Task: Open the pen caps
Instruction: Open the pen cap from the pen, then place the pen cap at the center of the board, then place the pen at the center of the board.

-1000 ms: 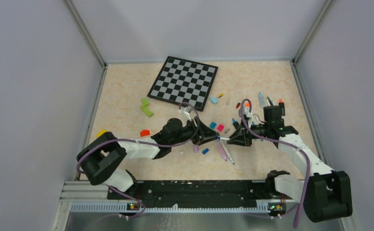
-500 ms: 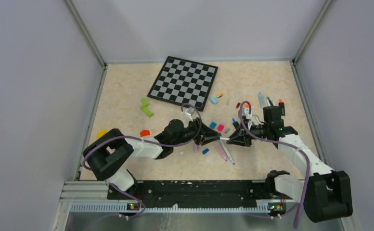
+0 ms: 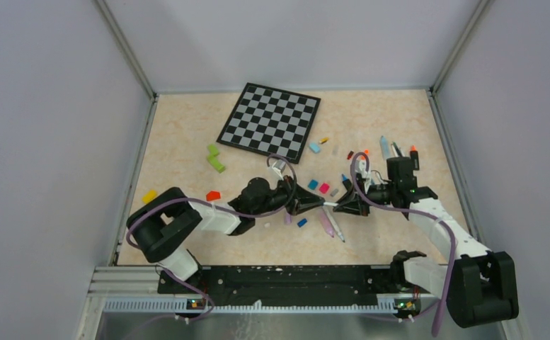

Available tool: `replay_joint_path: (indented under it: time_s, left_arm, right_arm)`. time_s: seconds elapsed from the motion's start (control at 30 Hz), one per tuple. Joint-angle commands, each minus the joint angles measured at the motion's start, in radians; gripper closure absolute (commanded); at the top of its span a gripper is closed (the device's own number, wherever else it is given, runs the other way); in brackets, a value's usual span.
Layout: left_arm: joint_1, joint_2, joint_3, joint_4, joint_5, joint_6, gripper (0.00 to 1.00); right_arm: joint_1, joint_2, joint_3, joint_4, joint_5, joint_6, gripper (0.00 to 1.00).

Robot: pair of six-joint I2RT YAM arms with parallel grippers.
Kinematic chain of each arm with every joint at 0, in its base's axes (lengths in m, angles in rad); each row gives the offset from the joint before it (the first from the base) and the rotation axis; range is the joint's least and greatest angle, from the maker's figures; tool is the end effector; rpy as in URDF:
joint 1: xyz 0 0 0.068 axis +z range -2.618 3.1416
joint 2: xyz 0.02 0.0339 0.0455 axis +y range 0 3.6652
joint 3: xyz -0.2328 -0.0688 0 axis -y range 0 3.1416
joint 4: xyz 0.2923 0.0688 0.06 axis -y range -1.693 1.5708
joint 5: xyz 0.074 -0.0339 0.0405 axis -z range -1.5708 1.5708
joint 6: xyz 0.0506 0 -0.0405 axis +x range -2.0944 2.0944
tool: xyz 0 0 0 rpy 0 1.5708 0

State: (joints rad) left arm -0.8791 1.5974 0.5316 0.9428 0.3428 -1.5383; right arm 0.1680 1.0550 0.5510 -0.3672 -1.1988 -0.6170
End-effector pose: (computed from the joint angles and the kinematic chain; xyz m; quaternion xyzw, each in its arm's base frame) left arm 0.2043 -0.2734 0.1045 -0.1321 0.7351 -0.6556 0.1117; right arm 0.2382 0.0882 0.1567 -0.4753 0.6427 0.4537 0.3938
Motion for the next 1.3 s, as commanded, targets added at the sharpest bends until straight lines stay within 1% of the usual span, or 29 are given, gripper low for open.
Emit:
replay_joint_path:
  time_s: [0.0, 0.07, 0.13, 0.2, 0.27, 0.37, 0.43, 0.53, 0.67, 0.77, 0.83, 0.87, 0.97, 1.03, 1.13, 1.27]
  left_arm:
    - [0.005, 0.009, -0.051, 0.23, 0.006, -0.009, 1.0]
    - [0.04, 0.022, -0.111, 0.36, 0.004, -0.046, 1.0]
    - [0.092, 0.036, -0.185, 0.519, 0.0, -0.1, 1.0]
    - [0.137, 0.037, -0.248, 0.628, -0.013, -0.143, 1.0]
    - [0.171, 0.016, -0.286, 0.664, -0.021, -0.152, 1.0]
    - [0.209, -0.045, -0.315, 0.619, -0.027, -0.134, 1.0]
    - [0.221, -0.088, -0.309, 0.555, -0.009, -0.108, 1.0]
    - [0.225, -0.144, -0.277, 0.415, 0.028, -0.042, 1.0]
    - [0.226, -0.217, -0.234, 0.228, 0.071, 0.085, 1.0]
    - [0.224, -0.26, -0.164, 0.024, 0.144, 0.244, 1.0]
    - [0.217, -0.276, -0.098, -0.143, 0.191, 0.375, 1.0]
    - [0.204, -0.284, -0.063, -0.248, 0.201, 0.473, 1.0]
    - [0.137, -0.293, 0.03, -0.457, 0.177, 0.651, 0.98]
    - [0.087, -0.278, 0.082, -0.574, 0.135, 0.732, 0.97]
    - [0.021, -0.234, 0.124, -0.648, 0.077, 0.795, 0.96]
    - [-0.049, -0.157, 0.151, -0.662, 0.009, 0.825, 0.95]
  right_arm:
    - [0.011, -0.023, 0.005, -0.075, -0.018, -0.13, 1.0]
    - [0.008, -0.032, 0.009, -0.116, -0.02, -0.181, 1.0]
    - [-0.007, -0.038, 0.008, -0.118, -0.023, -0.179, 1.0]
    - [-0.015, -0.04, 0.008, -0.118, -0.028, -0.171, 1.0]
    - [-0.019, -0.041, 0.008, -0.12, -0.033, -0.169, 1.0]
    - [-0.021, -0.039, 0.004, -0.118, -0.034, -0.162, 1.0]
    - [-0.022, -0.041, 0.006, -0.115, -0.033, -0.158, 1.0]
    - [-0.029, -0.044, 0.007, -0.109, -0.024, -0.152, 1.0]
    - [-0.048, -0.055, 0.017, -0.127, 0.031, -0.164, 1.0]
    - [-0.075, -0.069, 0.022, -0.147, 0.097, -0.193, 1.0]
    - [-0.089, -0.076, 0.031, -0.191, 0.142, -0.257, 1.0]
    - [-0.091, -0.075, 0.04, -0.221, 0.173, -0.298, 1.0]
    - [-0.091, -0.064, 0.07, -0.304, 0.26, -0.385, 1.0]
    - [-0.091, -0.036, 0.091, -0.352, 0.307, -0.413, 1.0]
    - [-0.091, 0.017, 0.111, -0.432, 0.338, -0.438, 1.0]
    - [-0.091, 0.06, 0.086, -0.46, 0.359, -0.465, 1.0]
